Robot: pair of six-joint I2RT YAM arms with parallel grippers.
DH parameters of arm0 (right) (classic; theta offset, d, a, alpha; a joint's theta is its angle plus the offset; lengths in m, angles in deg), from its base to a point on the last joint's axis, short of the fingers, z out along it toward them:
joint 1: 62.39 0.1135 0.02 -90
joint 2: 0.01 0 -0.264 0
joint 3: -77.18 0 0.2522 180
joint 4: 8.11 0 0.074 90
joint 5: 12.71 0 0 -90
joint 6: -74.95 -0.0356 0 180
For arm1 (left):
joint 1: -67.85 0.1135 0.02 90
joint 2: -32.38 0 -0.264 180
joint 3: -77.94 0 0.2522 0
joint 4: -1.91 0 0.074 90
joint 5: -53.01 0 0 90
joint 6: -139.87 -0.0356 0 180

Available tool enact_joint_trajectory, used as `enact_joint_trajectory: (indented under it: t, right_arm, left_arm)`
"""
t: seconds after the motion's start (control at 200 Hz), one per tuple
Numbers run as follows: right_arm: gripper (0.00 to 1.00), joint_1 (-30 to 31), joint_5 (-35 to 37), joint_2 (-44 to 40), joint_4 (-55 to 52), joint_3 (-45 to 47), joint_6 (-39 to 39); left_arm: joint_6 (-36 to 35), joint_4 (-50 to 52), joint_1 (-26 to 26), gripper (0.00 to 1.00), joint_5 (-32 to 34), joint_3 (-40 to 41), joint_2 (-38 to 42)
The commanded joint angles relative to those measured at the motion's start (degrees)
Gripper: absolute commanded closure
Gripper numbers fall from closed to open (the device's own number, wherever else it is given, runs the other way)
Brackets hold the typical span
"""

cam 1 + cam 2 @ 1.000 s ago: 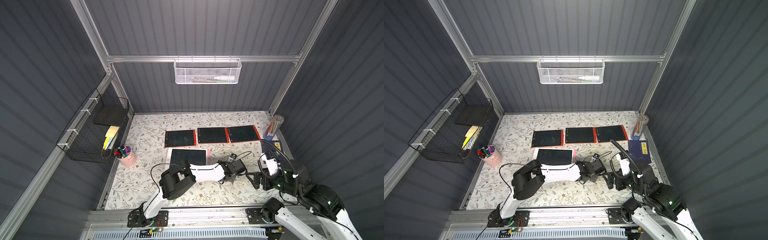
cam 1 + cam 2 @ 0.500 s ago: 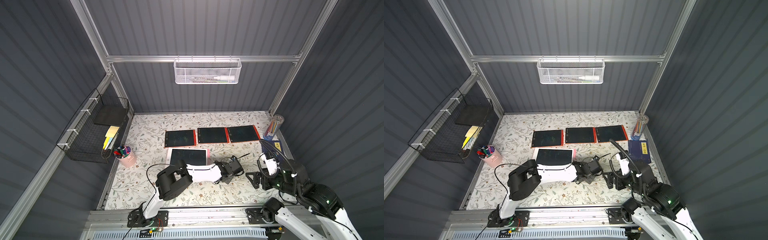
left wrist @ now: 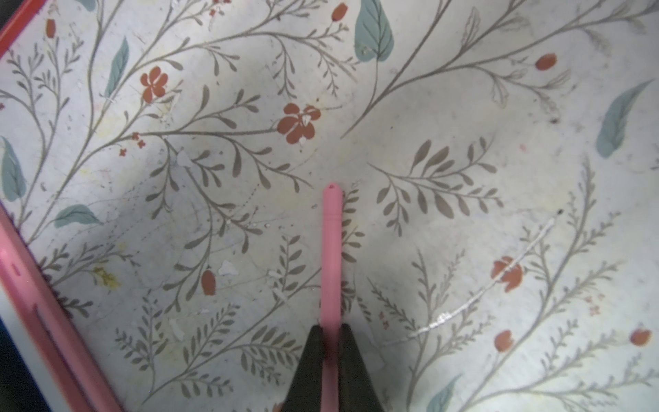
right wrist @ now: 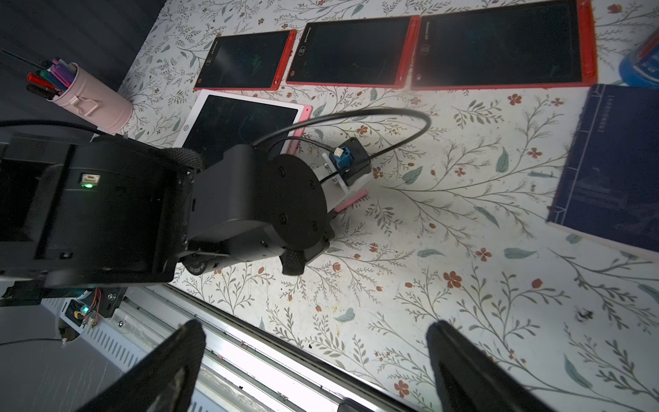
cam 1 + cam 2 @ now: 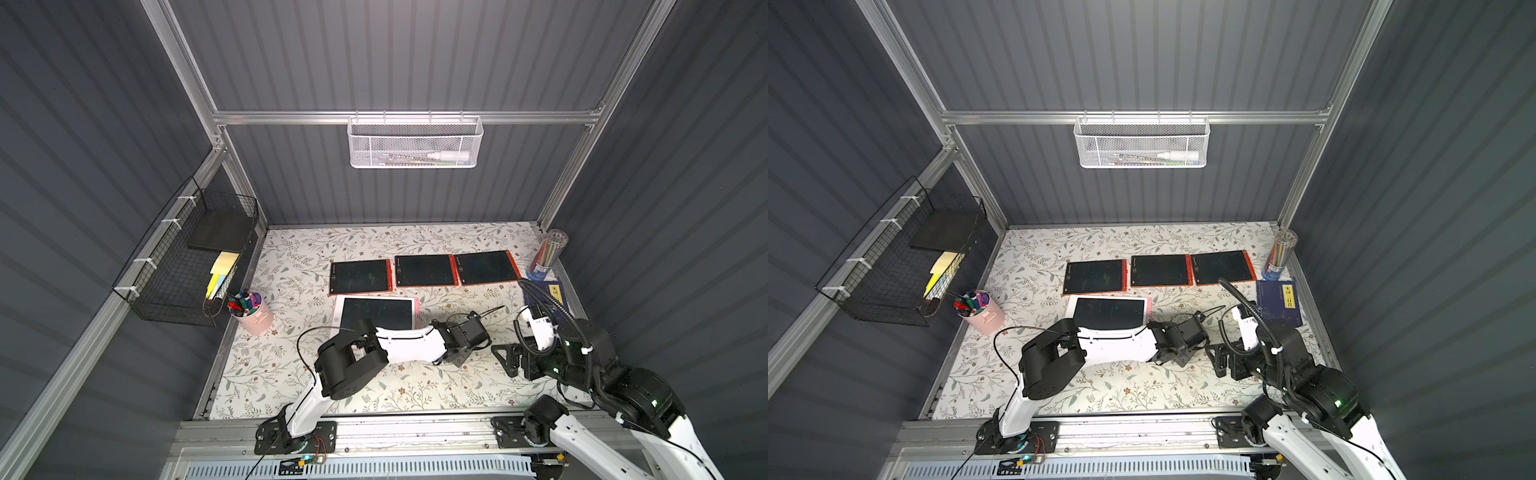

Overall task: Place the stylus back onto the writing tablet
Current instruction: Pick up the stylus from the center of the board.

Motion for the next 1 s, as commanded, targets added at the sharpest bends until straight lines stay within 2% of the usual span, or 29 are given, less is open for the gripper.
enact_joint_trajectory:
  t: [0.0, 0.27, 0.996]
  right_arm:
    - [0.01, 0.2, 0.8, -0.3, 0.2, 0.4, -0.2]
    - [0.01, 0.1, 1.1, -0.1, 0.2, 0.5, -0.4]
    - [0.01, 0.1, 1.7, 0.1, 0.1, 0.5, -0.6]
  left_arm:
    - [-1.0, 2.0, 1.8, 0.91, -4.0, 1.2, -1.2]
    - [-1.1, 0.5, 4.8, 0.92, -6.9, 1.6, 2.4]
    - [-0.1, -1.4, 8.2, 0.93, -9.7, 2.5, 5.6]
